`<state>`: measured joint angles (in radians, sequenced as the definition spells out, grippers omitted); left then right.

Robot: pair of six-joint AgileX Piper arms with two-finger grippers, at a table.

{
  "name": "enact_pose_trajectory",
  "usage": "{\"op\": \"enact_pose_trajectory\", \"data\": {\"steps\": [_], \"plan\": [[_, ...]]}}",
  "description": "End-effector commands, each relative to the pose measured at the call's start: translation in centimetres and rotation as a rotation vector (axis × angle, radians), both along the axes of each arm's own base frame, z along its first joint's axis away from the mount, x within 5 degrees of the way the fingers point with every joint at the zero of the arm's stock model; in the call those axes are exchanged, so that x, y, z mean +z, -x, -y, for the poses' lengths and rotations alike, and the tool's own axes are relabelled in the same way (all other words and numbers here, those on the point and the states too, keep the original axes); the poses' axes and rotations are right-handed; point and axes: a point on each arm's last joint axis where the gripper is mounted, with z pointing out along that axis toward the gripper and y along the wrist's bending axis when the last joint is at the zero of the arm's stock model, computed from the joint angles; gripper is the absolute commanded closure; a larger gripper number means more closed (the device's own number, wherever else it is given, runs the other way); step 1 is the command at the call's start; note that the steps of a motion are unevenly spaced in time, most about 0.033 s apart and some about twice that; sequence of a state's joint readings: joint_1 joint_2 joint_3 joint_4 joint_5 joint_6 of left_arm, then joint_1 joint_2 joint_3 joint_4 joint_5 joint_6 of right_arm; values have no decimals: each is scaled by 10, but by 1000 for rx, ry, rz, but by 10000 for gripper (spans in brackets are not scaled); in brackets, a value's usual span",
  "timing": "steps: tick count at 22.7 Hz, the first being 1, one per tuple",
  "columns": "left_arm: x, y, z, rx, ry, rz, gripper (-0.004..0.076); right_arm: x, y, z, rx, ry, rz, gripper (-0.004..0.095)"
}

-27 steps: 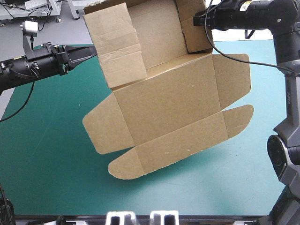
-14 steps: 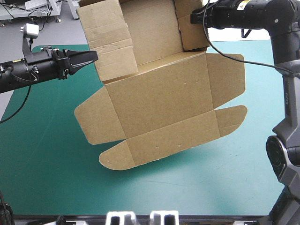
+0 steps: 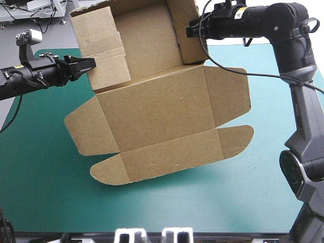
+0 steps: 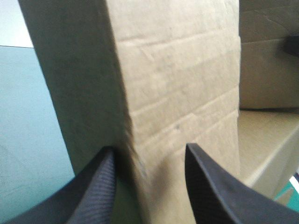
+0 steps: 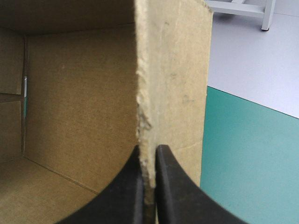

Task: Fold the box

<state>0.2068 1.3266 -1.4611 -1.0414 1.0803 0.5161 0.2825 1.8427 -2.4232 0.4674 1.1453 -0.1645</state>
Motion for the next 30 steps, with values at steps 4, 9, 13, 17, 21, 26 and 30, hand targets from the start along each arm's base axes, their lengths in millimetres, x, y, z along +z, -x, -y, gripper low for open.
{"op": "enact_pose_trajectory", "data": {"steps": [4,9,13,17,21,26,30], "plan": [[24,2,-4,127,54,133,484,37,46,-2,91,-89,62,917],[23,7,3,62,124,62,734,42,56,2,86,-80,57,916],[40,21,13,18,179,100,734,33,52,7,34,2,12,912],[65,32,32,20,-17,157,734,26,45,12,-32,71,14,912],[56,19,37,92,-174,89,734,1,29,13,-77,148,-66,912],[15,-10,43,79,-368,-105,734,-56,6,14,-122,292,-236,912],[-25,-46,48,96,-459,-276,734,-113,-7,13,-120,391,-407,913]]}}
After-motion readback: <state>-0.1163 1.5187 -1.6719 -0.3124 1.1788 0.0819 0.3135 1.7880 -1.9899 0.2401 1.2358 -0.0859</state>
